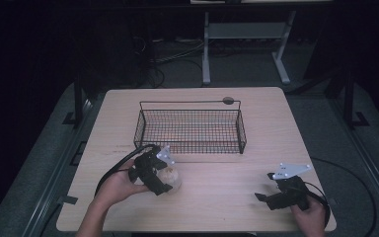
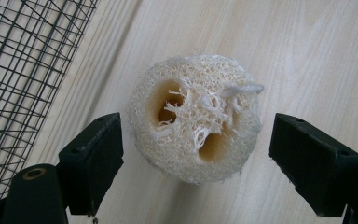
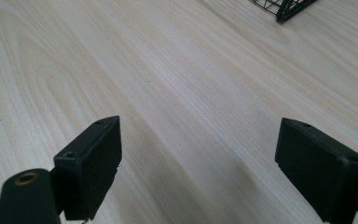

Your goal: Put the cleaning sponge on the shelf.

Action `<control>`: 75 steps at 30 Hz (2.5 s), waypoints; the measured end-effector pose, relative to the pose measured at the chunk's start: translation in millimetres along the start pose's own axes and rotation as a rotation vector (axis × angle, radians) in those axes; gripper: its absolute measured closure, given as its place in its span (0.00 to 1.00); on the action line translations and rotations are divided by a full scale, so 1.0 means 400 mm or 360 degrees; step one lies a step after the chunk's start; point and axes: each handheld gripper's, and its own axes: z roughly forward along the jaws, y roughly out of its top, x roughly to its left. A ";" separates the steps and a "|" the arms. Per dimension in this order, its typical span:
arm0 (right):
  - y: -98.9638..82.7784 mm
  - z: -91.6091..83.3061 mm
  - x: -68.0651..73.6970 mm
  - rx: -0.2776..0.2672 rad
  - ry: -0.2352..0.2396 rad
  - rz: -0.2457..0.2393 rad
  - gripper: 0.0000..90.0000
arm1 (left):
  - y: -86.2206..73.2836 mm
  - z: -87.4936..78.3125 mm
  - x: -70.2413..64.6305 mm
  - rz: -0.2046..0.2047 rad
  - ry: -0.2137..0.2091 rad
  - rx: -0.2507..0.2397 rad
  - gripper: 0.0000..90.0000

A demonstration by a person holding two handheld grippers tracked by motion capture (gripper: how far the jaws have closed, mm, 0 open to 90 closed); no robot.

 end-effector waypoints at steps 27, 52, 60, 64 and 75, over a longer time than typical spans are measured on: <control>-0.001 -0.001 0.000 -0.0008 0.0001 0.0001 0.16 | 0.010 0.035 0.017 -0.0058 -0.0069 0.0061 0.25; -0.001 -0.002 -0.001 -0.0012 -0.0001 0.0007 0.16 | 0.014 0.018 0.020 -0.0058 -0.0059 0.0064 0.34; 0.001 -0.003 0.005 -0.0019 0.0004 0.0006 0.16 | 0.026 0.001 0.024 -0.0050 -0.0053 0.0063 0.34; 0.002 0.001 0.005 -0.0015 0.0009 0.0000 0.16 | 0.038 -0.012 0.029 -0.0042 -0.0056 0.0063 0.34; -0.001 -0.002 0.001 -0.0011 0.0005 0.0009 0.16 | 0.065 -0.045 0.048 -0.0026 -0.0060 0.0062 0.34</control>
